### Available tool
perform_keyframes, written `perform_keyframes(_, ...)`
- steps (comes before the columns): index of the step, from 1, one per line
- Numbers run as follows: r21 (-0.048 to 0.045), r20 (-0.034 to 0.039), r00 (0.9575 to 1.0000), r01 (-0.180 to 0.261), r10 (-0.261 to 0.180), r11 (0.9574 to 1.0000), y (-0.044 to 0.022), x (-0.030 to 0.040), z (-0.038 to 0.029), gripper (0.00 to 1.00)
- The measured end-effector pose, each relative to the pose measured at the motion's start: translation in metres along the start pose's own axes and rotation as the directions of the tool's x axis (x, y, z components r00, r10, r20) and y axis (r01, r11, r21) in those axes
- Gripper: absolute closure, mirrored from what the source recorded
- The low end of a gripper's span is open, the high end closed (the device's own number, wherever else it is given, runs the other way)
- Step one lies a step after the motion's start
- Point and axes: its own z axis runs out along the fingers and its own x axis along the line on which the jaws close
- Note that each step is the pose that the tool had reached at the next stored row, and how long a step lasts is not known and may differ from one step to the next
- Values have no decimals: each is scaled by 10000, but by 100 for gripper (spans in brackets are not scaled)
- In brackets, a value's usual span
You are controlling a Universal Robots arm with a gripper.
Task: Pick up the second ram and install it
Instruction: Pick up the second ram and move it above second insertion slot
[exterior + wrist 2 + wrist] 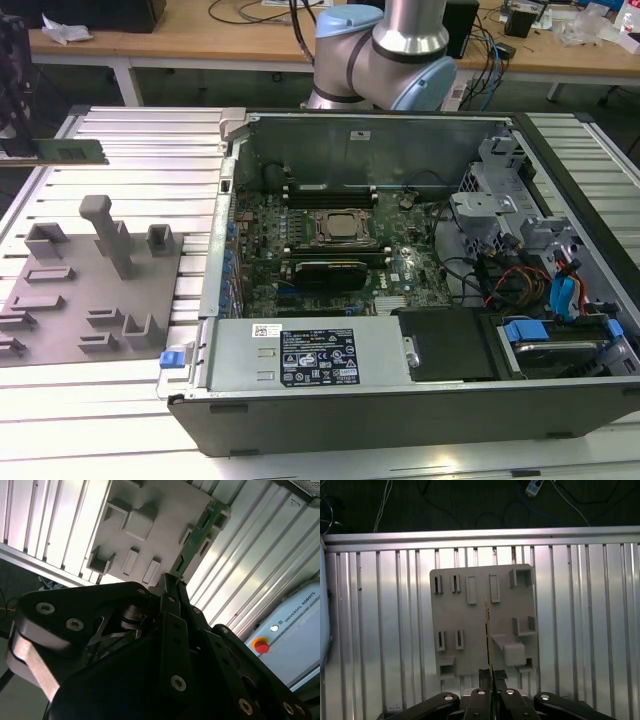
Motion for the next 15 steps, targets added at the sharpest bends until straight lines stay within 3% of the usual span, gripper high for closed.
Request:
perform_keyframes(4,-5,-1,10000,0,0,10000,-146,-6,-3,87)
perform_keyframes(15,-4,-1,10000,0,0,10000,-400,-19,-9,87)
